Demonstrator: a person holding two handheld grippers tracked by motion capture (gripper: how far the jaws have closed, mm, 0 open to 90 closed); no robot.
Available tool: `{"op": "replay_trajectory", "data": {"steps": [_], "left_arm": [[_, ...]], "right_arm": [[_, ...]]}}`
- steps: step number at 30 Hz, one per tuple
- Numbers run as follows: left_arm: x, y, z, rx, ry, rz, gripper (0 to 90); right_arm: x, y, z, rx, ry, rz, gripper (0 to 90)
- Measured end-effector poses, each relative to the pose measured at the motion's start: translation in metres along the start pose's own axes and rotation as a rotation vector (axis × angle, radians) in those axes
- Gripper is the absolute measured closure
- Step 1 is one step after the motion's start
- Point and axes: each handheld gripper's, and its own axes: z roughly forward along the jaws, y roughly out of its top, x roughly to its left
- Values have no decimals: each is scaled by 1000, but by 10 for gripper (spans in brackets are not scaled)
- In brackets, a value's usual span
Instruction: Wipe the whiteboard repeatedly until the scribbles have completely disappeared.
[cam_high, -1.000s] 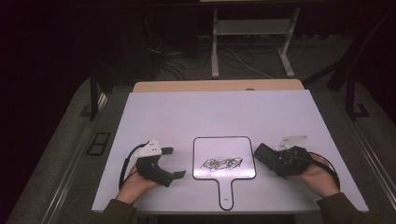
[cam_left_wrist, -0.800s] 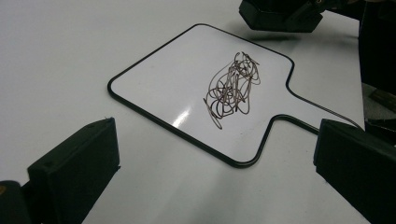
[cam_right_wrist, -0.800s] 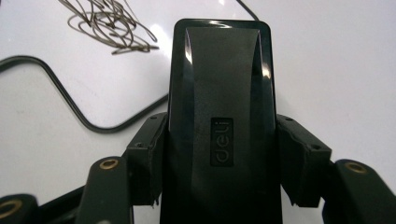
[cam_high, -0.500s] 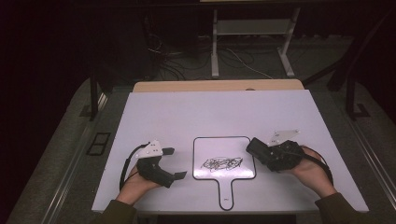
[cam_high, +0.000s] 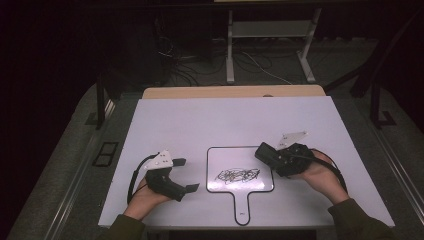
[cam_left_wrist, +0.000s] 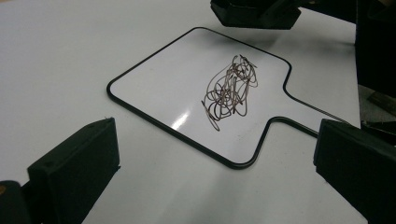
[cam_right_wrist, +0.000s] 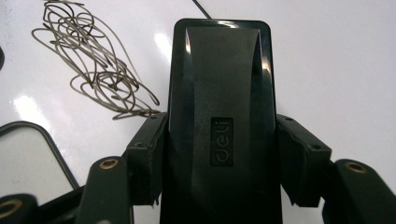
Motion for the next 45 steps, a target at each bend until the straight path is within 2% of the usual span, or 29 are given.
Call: {"op": "replay_trajectory", "data": {"steps": [13,22,27,28,33,37,43,45], "left_arm": [[-2,1,1,0,0,0,0],[-1,1,1,-1,-2,1,0],[-1,1,1,0,-3,0,0],[-1,0,1,-1,-2,0,0],[-1,1,1,1,-5,1,0],[-1,1,1,1,-6,0,0],[-1,0,1,2,-5,0,0],[-1,0,1,2,-5,0,0]], "right_arm": [[2,25,16,1,34,-11,389],[8,43,40,28,73,-31,389],[10,44,50,34,77,-52,389],[11,43,52,36,85,-43,389],[13,42,59,58,88,-56,388],[12,40,62,66,95,-45,388],[6,38,62,63,143,1,388],[6,38,62,63,146,-1,388]]}}
